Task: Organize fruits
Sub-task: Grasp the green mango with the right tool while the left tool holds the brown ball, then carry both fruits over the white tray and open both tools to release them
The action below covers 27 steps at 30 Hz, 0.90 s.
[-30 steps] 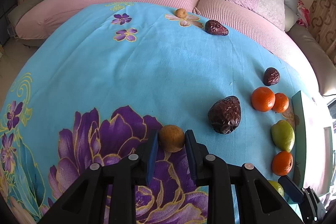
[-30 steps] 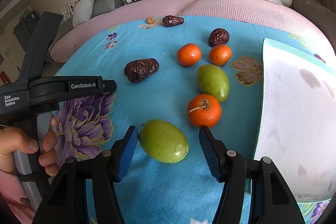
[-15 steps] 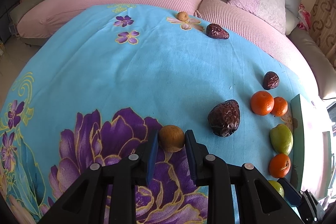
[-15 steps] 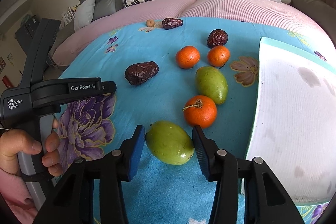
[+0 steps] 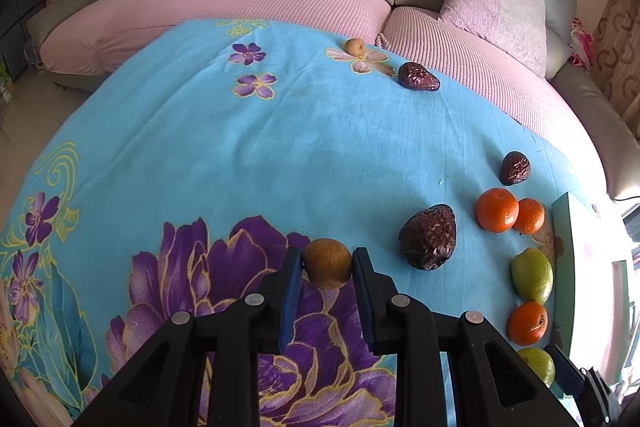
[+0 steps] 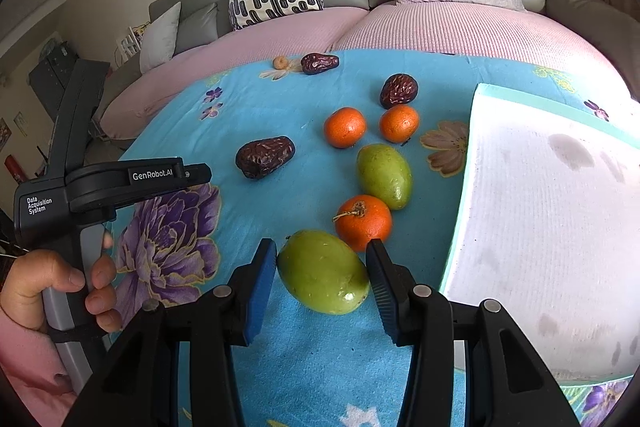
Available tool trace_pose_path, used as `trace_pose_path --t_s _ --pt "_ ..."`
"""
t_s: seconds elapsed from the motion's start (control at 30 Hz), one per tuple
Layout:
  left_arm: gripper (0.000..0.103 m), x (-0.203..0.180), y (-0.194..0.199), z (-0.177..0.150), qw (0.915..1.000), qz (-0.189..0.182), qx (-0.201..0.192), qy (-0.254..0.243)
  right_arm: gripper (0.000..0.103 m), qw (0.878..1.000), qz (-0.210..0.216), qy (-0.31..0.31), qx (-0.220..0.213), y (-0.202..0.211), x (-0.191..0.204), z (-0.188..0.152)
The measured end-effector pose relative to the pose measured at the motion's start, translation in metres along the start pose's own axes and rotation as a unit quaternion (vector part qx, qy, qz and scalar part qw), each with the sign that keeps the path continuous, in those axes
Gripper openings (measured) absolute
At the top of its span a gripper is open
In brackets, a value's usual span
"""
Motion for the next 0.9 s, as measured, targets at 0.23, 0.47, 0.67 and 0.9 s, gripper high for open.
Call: trace_pose_path --t_s 0.23,0.47,0.67,0.9 --pt "0.027 -0.008 0.023 0.005 0.9995 -0.010 -0.030 -0.008 0.048 0.999 -0.005 -0.002 -0.044 0.026 -0.003 0.011" --pt "0.027 -0.032 0.043 0.008 0.9975 -0.028 -0.054 -0.037 0.048 0.997 -0.038 -0.029 -0.064 0.043 -0.033 0.018" --pt "0.027 -0.072 0.048 0.003 0.9932 -0.053 -0.057 -0.086 0.048 0.989 -0.096 -0.072 -0.088 0.069 -0.082 0.021" --pt "0.027 -0.135 0.048 -0.008 0.9825 -0.103 -0.044 -0.149 0.048 0.973 -0.153 -0.140 -0.099 0.093 -0.144 0.025"
Point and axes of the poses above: each gripper's, at about its wrist camera, not at the fingertips, and y roughly against the way its jaws point, x to its left, z to its top, the point moved 2 cm from there along -y, roughly the way its jaws point, and after that the axes turned 1 degree about -y, right-handed, at the moved point
